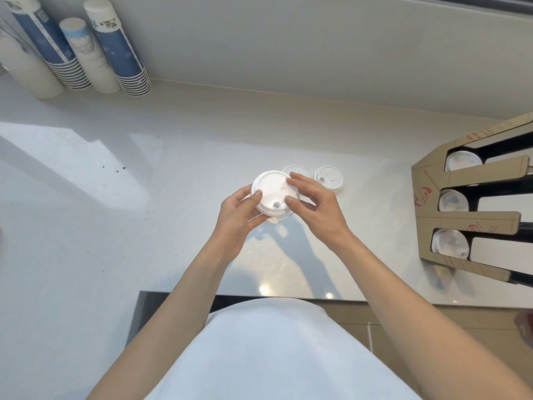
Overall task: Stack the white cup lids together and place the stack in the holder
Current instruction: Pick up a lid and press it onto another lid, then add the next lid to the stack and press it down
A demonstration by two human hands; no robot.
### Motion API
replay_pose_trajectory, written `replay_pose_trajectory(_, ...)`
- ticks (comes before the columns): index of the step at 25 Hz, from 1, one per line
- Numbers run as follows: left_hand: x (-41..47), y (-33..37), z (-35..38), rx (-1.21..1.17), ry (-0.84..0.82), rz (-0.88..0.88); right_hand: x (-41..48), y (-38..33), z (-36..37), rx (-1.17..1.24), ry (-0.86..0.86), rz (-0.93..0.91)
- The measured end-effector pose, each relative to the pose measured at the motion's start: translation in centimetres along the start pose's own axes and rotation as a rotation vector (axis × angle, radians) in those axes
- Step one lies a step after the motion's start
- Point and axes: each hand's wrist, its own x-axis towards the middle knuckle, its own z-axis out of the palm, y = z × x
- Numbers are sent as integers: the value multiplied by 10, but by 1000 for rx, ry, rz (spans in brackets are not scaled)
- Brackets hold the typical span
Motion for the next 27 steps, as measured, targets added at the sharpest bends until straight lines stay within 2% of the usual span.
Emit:
replay_pose_trajectory(6, -3, 2, -5, 0, 2, 8, 2, 1, 10, -1, 87, -19)
replay_pose_trajectory(15, -1, 1, -33, -5, 193, 7, 9, 13, 33, 6, 48, 79)
replay_pose_trajectory(22, 5, -1, -63, 3, 289, -16, 30, 55, 42, -337, 49, 279)
replay_pose_trajectory(27, 9, 2, -74, 4, 318, -42, 47, 65, 53, -586, -29, 318)
